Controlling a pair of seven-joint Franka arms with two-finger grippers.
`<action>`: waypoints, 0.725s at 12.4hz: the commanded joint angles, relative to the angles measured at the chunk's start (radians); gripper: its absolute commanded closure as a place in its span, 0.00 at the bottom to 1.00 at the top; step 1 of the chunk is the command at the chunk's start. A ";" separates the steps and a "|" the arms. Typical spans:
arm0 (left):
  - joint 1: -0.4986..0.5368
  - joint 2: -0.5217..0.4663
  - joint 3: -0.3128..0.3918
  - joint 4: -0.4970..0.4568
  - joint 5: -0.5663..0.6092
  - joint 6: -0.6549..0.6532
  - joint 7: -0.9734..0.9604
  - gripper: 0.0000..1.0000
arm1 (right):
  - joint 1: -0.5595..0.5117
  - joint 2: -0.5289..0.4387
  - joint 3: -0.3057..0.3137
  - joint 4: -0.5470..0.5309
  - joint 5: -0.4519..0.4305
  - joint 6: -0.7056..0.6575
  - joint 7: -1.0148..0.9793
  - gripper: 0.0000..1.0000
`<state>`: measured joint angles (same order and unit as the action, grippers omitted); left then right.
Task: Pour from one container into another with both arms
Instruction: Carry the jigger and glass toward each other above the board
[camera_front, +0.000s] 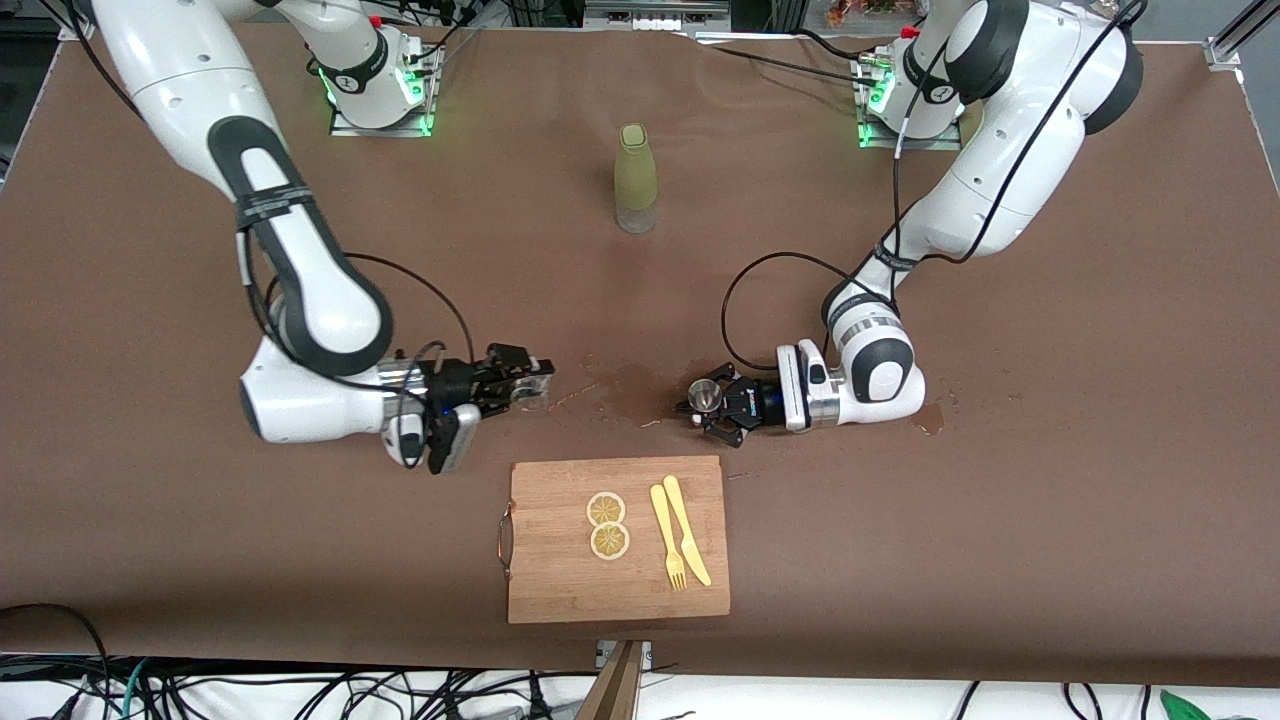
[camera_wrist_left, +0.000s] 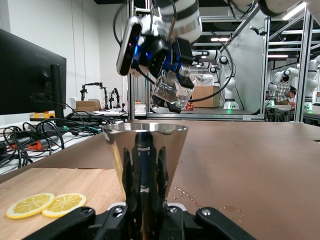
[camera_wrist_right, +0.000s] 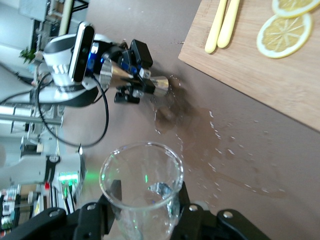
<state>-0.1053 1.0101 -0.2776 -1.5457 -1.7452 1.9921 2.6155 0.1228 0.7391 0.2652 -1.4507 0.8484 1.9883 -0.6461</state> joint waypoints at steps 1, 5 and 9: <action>-0.042 0.027 0.001 0.056 -0.062 0.034 0.024 1.00 | 0.064 -0.032 -0.006 -0.022 0.012 0.085 0.152 0.82; -0.068 0.056 0.003 0.088 -0.085 0.079 0.032 1.00 | 0.156 -0.030 -0.008 -0.022 0.104 0.205 0.308 0.82; -0.093 0.082 0.001 0.111 -0.120 0.111 0.040 1.00 | 0.192 -0.032 -0.008 -0.014 0.110 0.259 0.430 0.82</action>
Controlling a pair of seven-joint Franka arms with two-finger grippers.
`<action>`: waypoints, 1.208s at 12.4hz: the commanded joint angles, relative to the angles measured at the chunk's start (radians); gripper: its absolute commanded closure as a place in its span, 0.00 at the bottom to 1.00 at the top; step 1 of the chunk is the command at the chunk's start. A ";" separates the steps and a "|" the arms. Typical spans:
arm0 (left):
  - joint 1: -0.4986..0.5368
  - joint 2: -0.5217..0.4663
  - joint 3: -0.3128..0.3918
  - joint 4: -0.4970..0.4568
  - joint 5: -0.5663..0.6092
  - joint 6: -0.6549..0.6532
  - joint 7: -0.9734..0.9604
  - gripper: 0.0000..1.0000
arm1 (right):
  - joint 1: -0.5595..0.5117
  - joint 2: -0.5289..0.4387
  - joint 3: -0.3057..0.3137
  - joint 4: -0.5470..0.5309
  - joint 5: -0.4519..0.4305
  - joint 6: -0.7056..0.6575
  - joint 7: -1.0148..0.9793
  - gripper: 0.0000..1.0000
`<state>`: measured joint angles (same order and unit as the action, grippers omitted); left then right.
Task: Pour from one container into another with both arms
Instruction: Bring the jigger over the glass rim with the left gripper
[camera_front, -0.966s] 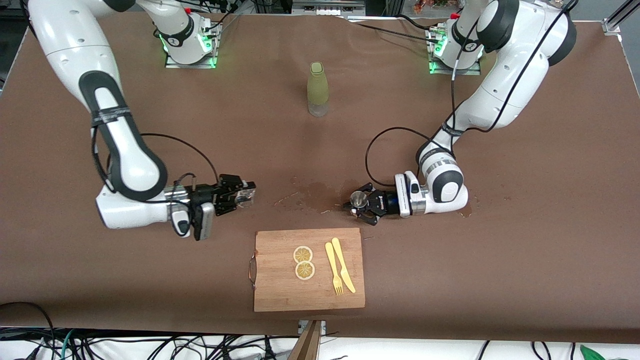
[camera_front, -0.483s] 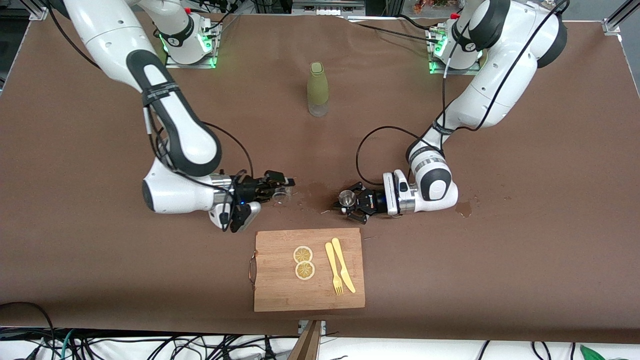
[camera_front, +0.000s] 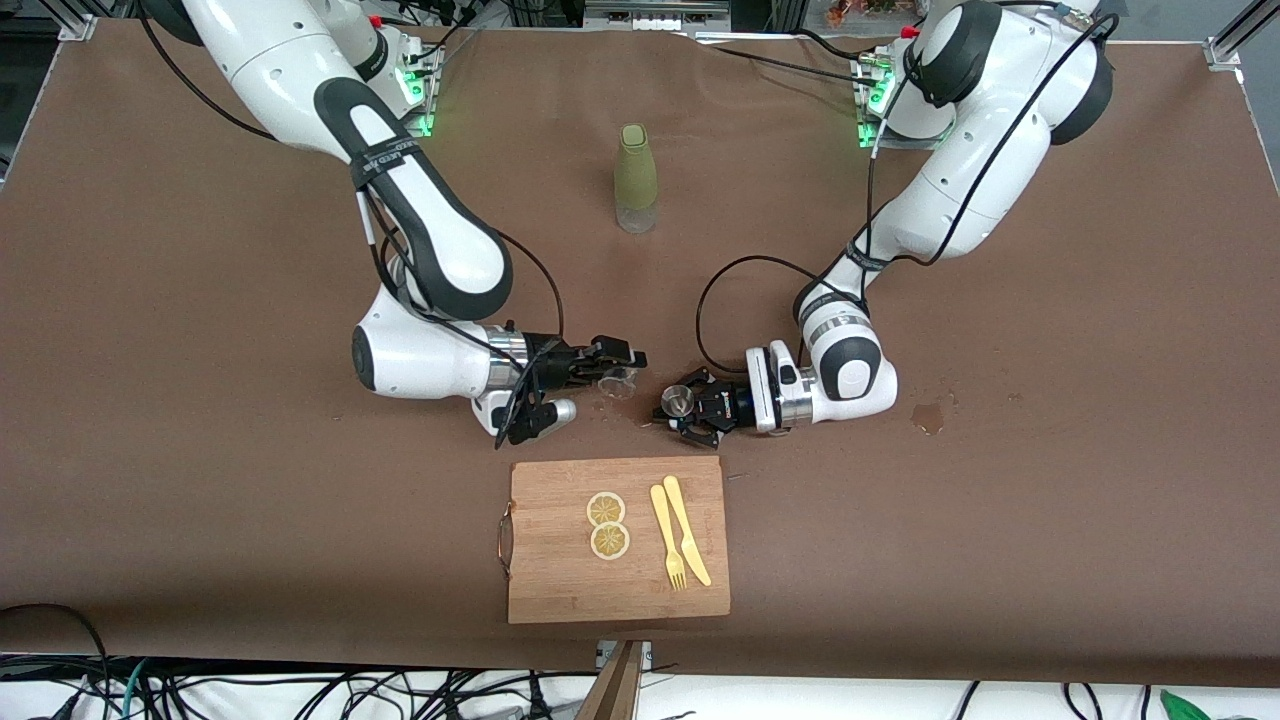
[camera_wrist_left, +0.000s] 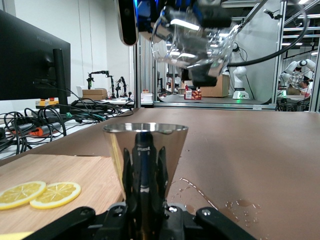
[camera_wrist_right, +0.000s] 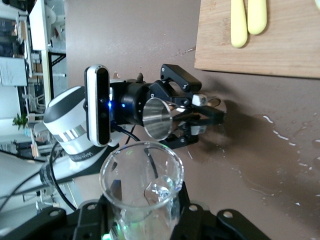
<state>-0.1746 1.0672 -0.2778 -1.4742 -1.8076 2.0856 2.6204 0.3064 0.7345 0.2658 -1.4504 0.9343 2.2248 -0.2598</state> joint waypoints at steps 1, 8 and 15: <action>-0.029 0.025 0.003 0.040 -0.070 0.019 0.035 1.00 | 0.017 -0.027 -0.007 -0.015 0.023 0.038 0.068 0.82; -0.052 0.030 0.002 0.041 -0.107 0.022 0.064 1.00 | 0.097 -0.018 -0.007 -0.004 0.031 0.127 0.209 0.82; -0.052 0.030 0.002 0.043 -0.108 0.030 0.066 1.00 | 0.120 0.020 -0.007 0.057 0.032 0.135 0.336 0.82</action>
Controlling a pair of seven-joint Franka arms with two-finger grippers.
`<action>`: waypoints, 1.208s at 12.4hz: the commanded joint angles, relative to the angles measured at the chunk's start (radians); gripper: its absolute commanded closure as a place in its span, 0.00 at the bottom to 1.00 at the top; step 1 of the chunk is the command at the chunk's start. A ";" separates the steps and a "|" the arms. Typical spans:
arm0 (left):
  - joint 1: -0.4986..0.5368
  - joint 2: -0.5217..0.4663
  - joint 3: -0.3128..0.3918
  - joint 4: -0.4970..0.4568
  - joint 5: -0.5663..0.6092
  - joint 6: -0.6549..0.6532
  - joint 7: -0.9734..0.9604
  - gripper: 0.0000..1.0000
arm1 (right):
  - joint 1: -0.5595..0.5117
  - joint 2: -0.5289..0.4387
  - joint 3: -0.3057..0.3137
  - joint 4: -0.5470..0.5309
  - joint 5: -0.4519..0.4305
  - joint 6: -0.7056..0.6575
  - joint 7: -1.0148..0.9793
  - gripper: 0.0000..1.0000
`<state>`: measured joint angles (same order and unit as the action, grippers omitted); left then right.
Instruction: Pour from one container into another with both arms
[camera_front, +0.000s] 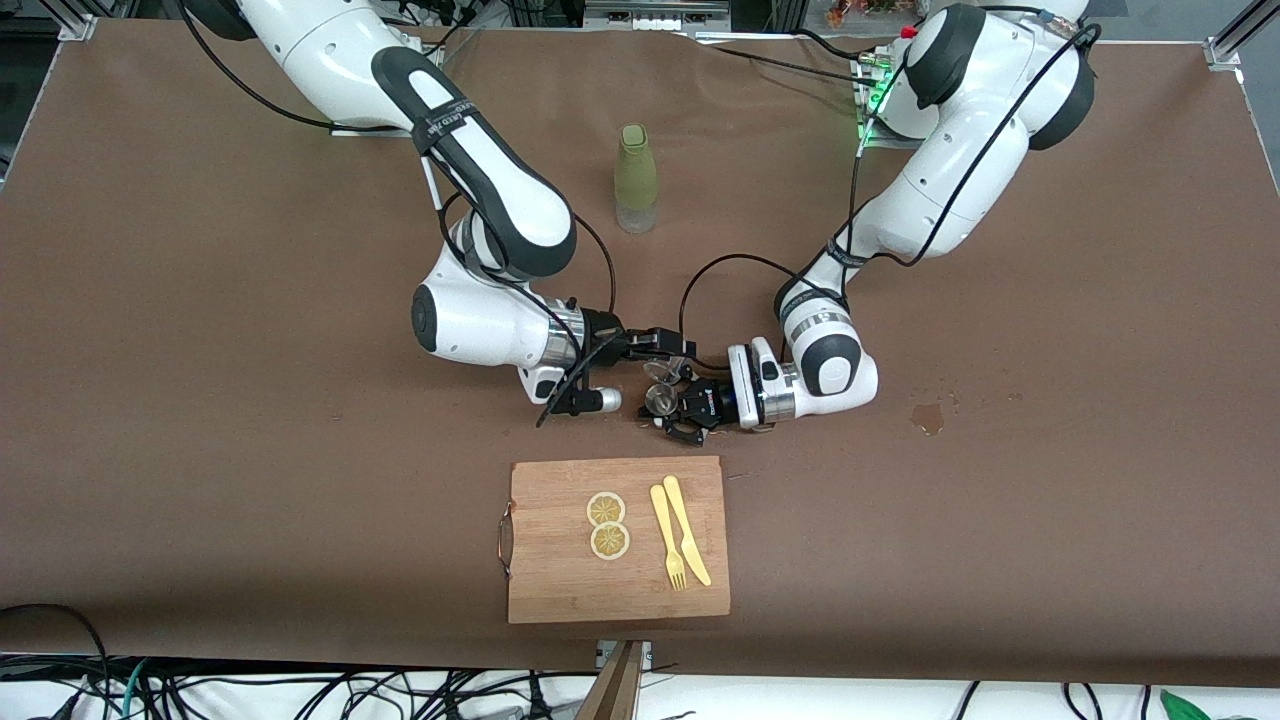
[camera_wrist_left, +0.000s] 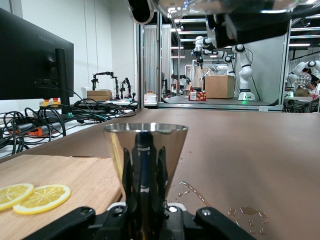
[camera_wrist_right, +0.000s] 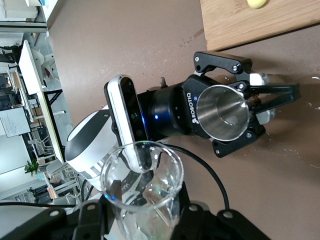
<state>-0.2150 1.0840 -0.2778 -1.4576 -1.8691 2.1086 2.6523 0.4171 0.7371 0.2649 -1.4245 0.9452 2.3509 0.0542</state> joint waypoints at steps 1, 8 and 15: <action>-0.012 0.014 0.002 0.026 -0.047 0.005 0.035 1.00 | 0.009 0.018 -0.006 0.032 0.027 0.008 0.029 0.82; -0.009 0.024 -0.003 0.025 -0.068 0.004 0.081 1.00 | 0.014 0.048 -0.006 0.072 0.041 0.013 0.088 0.81; -0.009 0.025 -0.006 0.025 -0.090 -0.002 0.083 1.00 | 0.017 0.057 -0.004 0.073 0.150 0.038 0.096 0.81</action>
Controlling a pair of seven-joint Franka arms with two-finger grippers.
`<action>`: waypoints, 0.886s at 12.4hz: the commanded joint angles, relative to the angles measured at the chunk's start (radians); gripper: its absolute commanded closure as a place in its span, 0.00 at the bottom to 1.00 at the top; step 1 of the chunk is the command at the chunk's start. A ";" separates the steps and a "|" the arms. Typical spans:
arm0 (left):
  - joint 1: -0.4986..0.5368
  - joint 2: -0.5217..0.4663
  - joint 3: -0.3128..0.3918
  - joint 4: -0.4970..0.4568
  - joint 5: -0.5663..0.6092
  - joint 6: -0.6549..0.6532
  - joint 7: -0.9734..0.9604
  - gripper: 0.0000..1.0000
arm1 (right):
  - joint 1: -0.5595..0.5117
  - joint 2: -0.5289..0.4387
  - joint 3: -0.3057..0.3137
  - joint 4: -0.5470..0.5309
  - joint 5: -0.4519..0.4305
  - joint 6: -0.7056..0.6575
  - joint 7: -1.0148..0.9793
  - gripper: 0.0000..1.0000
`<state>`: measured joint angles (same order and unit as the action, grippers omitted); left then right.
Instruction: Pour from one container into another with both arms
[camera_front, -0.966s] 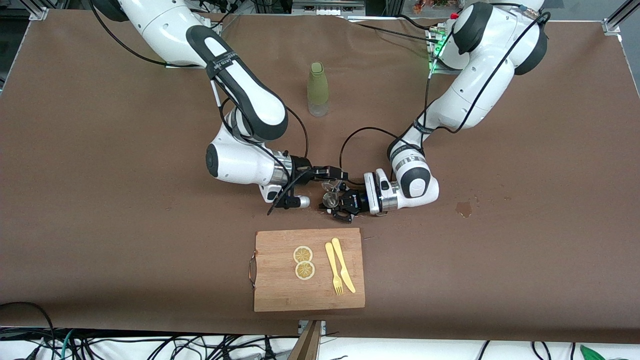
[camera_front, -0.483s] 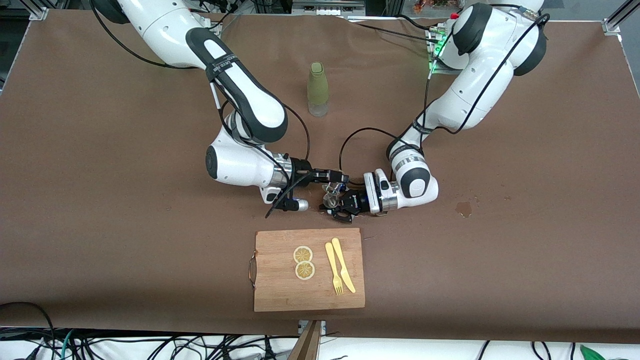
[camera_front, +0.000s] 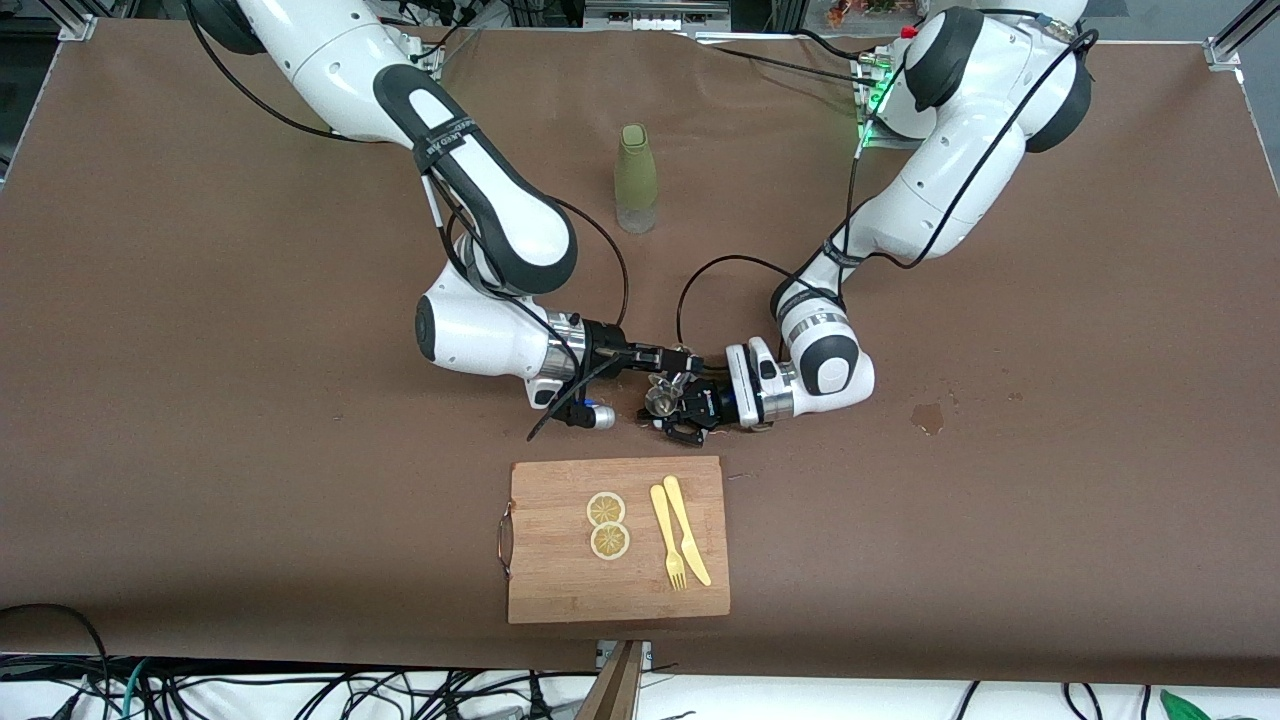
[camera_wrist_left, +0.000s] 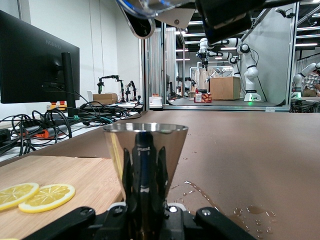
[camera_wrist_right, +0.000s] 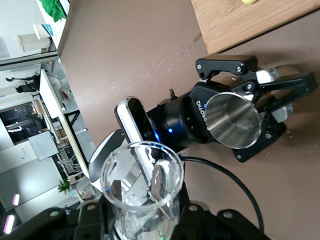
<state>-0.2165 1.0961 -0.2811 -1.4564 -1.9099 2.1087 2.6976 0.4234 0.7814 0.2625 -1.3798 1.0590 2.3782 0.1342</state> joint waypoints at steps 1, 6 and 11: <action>-0.009 0.013 -0.003 0.024 -0.049 -0.003 0.037 1.00 | 0.011 0.013 -0.002 0.027 0.044 0.010 0.016 0.81; -0.006 0.013 -0.003 0.025 -0.052 -0.004 0.037 1.00 | 0.011 0.013 -0.003 0.022 0.114 0.010 -0.007 0.80; -0.006 0.014 -0.003 0.025 -0.063 -0.010 0.037 1.00 | 0.005 0.013 -0.003 0.019 0.118 0.009 -0.010 0.80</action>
<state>-0.2165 1.0961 -0.2812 -1.4541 -1.9287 2.1077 2.6977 0.4240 0.7865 0.2616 -1.3797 1.1530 2.3800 0.1377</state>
